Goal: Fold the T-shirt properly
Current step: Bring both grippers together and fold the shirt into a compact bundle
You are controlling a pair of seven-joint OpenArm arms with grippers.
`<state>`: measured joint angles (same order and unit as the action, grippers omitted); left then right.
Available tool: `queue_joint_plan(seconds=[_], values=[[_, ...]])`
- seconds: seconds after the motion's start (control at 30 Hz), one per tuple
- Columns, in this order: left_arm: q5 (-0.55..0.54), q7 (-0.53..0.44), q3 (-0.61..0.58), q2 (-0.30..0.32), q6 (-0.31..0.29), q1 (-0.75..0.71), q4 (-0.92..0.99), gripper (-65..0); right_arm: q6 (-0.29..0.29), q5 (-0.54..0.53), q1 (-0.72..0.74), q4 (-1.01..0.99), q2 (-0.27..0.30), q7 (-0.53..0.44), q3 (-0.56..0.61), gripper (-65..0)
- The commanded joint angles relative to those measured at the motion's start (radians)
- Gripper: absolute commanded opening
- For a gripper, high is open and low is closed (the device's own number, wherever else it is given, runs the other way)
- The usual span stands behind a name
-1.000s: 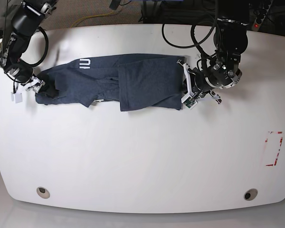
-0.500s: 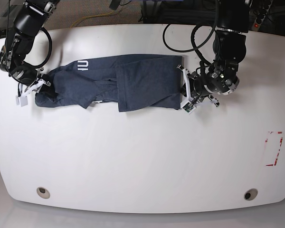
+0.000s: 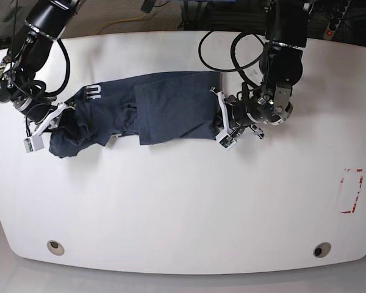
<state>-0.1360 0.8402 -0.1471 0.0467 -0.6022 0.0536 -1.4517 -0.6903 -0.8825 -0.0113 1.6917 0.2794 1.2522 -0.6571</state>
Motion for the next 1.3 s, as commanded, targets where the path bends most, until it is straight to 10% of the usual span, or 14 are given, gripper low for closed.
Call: queue_joint_plan(seconds=[0.0,0.27,0.73,1.27], values=[[0.069,0.038,-0.006,-0.034,0.0,0.004,0.032,-62.8,-0.008,-0.03,0.012,0.112,-0.032,0.016,0.0,-65.0],[0.137,0.038,-0.006,-0.083,-0.002,0.018,0.042,-62.8,-0.008,-0.165,0.003,0.245,-0.131,0.077,0.098,-65.0],[0.137,0.038,-0.006,-0.094,-0.002,0.019,0.042,-62.8,-0.008,-0.085,-0.025,0.199,-0.177,-0.004,0.369,-63.6],[0.135,0.038,-0.006,-0.094,-0.002,0.018,0.041,-62.8,-0.008,0.405,-0.017,0.087,-0.234,-0.243,0.649,-9.7]])
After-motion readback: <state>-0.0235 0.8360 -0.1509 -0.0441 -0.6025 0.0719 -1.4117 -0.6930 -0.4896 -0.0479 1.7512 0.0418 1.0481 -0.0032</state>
